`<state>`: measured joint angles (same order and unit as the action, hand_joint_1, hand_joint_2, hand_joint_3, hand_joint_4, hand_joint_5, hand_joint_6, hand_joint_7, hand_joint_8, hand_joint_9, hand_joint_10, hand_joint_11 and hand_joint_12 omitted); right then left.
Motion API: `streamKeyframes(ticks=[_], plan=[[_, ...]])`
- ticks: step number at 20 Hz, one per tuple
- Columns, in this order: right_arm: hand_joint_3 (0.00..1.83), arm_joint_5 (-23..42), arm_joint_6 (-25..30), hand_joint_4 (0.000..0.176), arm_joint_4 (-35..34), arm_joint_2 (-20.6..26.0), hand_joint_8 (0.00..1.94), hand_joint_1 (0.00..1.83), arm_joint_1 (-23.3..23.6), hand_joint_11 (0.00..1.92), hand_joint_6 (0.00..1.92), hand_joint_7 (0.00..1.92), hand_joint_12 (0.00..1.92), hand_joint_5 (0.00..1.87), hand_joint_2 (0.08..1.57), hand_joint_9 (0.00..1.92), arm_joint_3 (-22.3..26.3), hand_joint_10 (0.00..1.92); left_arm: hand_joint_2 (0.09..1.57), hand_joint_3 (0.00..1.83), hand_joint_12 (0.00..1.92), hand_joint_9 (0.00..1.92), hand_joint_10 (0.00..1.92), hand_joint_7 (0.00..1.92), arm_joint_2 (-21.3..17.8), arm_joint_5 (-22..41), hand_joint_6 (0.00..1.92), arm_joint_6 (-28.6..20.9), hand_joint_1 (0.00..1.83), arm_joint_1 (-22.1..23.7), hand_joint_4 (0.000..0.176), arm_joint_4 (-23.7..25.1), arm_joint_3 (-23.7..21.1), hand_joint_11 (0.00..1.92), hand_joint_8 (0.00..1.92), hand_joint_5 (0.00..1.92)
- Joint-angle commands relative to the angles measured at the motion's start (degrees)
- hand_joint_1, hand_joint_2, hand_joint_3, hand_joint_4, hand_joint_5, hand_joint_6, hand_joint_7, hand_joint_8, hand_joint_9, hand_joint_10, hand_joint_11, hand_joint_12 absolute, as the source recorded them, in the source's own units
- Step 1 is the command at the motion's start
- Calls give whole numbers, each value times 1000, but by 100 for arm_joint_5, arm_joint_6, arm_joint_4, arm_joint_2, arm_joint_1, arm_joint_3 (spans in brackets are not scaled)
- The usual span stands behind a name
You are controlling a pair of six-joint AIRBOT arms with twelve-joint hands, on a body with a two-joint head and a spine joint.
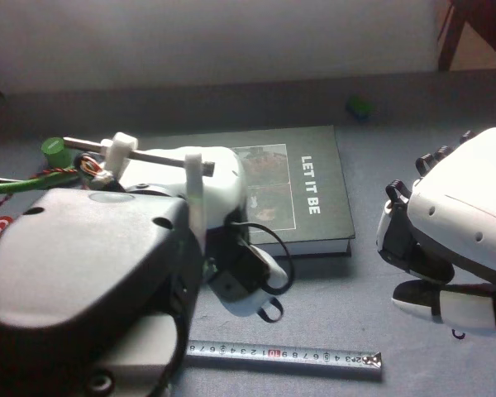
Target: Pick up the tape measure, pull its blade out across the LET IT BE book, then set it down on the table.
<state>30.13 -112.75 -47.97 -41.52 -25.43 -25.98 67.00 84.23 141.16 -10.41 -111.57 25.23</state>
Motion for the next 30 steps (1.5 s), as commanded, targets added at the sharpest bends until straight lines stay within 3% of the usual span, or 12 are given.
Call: streamKeyframes(ticks=[1, 3, 9, 13, 14, 16, 18, 21, 26, 30], plan=[[127, 428, -7, 92, 232, 17, 41, 119, 25, 3, 43, 232, 801, 200, 1140, 218, 4, 83, 1153, 112, 691, 212, 72, 246, -19, 167, 68, -11, 165, 26, 66, 472, 19, 4, 53, 287], [16, 428, -7, 92, 232, 17, 4, 114, 25, 0, 2, 248, 816, 210, 1194, 240, 4, 19, 1209, 8, 699, 238, 9, 261, -23, 179, 6, -11, 155, 45, 66, 465, 18, 0, 2, 311], [3, 468, -7, 93, 207, 18, 1, 112, 12, 0, 0, 247, 766, 177, 1200, 226, 5, 2, 1210, 2, 722, 257, 7, 275, -44, 210, 1, -10, 163, 34, 67, 401, -49, 0, 5, 309], [2, 669, -14, 93, 78, 21, 5, 112, 5, 0, 0, 257, 790, 175, 1201, 253, 3, 8, 1185, 0, 725, 253, 3, 278, -281, 192, 1, -4, 201, -3, 67, 387, -154, 0, 3, 292], [1, 737, -18, 93, 60, 21, 5, 112, 1, 0, 0, 257, 792, 176, 1201, 254, 3, 8, 1145, 0, 700, 245, 1, 264, -416, 60, 0, -1, 268, -3, 66, 411, -202, 0, 1, 274], [1, 847, -44, 93, 4, 22, 4, 111, -18, 0, 2, 258, 795, 179, 1201, 254, 2, 7, 1075, 0, 623, 229, 0, 258, -728, -201, 0, 15, 413, 22, 23, 410, -289, 0, 0, 247], [1, 752, -152, 93, -75, 20, 10, 111, -26, 0, 4, 276, 797, 185, 1202, 255, 2, 6, 1058, 0, 567, 222, 0, 235, -1128, -664, 0, 43, 527, 32, 3, 409, -355, 0, 0, 177], [3, 641, -216, 93, -160, 20, 9, 112, -32, 0, 3, 277, 796, 186, 1206, 254, 2, 5, 1069, 1, 649, 223, 3, 201, -1447, -1180, 6, 280, 687, 31, 0, 409, -378, 0, 2, 166], [1, 620, -219, 93, -160, 20, 0, 113, -30, 0, 3, 257, 820, 192, 1207, 250, 2, 1, 1101, 2, 798, 430, 11, 453, -2127, -2474, 12, 498, 877, 3, 0, 233, -363, 123, 11, 396], [0, 586, -219, 92, -167, 21, 2, 118, -32, 0, 3, 268, 872, 217, 1206, 258, 2, 3, 1112, 2, 792, 462, 7, 495, -2709, -3332, 8, 221, 910, -118, 0, 52, -356, 144, 7, 438]])
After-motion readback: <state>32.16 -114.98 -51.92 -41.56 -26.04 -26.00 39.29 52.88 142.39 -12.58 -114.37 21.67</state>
